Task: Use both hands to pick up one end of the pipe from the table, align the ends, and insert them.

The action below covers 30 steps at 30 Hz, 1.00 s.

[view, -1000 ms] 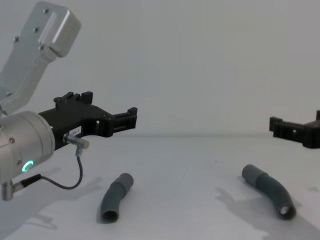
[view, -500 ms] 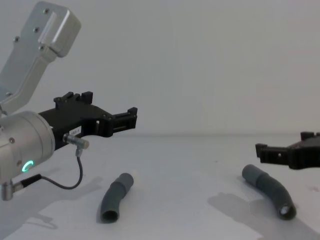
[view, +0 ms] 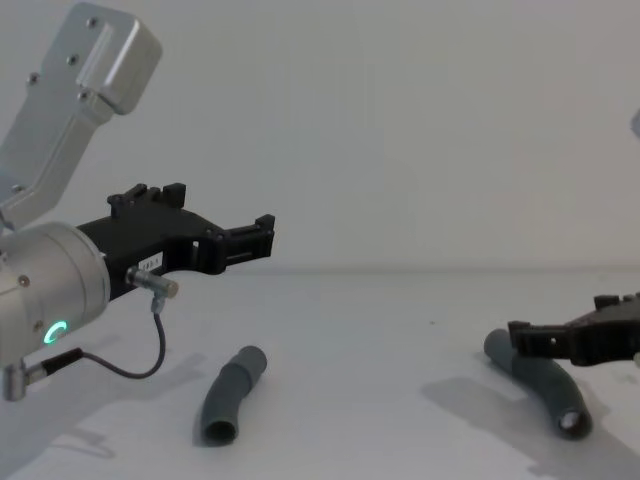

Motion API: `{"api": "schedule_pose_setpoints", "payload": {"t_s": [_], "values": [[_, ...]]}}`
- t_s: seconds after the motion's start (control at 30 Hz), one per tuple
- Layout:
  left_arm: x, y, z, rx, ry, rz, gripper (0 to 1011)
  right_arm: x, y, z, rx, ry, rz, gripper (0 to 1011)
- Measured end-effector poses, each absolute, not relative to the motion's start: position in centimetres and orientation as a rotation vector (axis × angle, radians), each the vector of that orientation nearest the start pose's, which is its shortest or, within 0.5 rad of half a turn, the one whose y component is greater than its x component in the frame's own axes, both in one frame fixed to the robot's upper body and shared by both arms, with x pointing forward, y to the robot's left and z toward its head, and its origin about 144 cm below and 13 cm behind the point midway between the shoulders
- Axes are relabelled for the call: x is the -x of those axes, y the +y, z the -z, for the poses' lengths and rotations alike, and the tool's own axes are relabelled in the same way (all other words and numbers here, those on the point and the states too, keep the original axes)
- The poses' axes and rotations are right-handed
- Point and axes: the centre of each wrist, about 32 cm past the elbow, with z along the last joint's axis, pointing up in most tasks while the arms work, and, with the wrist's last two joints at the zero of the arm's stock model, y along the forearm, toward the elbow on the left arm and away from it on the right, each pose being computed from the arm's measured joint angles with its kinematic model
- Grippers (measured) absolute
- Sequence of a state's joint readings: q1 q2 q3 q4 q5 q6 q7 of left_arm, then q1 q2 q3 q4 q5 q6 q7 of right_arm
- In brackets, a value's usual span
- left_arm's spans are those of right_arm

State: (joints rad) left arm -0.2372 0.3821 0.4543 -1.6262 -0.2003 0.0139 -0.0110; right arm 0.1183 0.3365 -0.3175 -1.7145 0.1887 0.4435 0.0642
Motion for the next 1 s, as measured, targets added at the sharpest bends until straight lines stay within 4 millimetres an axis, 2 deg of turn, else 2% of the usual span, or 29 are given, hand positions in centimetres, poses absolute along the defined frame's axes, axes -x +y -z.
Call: {"api": "schedule_pose_setpoints", "payload": {"t_s": [0.8, 1.0], "values": [[-49.2, 19.8, -120.4, -0.061, -0.268, -1.124, 1001, -49.2, -22.0, -119.8, 0.411, 0.241, 1.199, 1004], [-49.2, 19.8, -120.4, -0.061, -0.268, -1.124, 1001, -49.4, -22.1, -119.7, 0.42, 0.266, 1.201, 880]]}}
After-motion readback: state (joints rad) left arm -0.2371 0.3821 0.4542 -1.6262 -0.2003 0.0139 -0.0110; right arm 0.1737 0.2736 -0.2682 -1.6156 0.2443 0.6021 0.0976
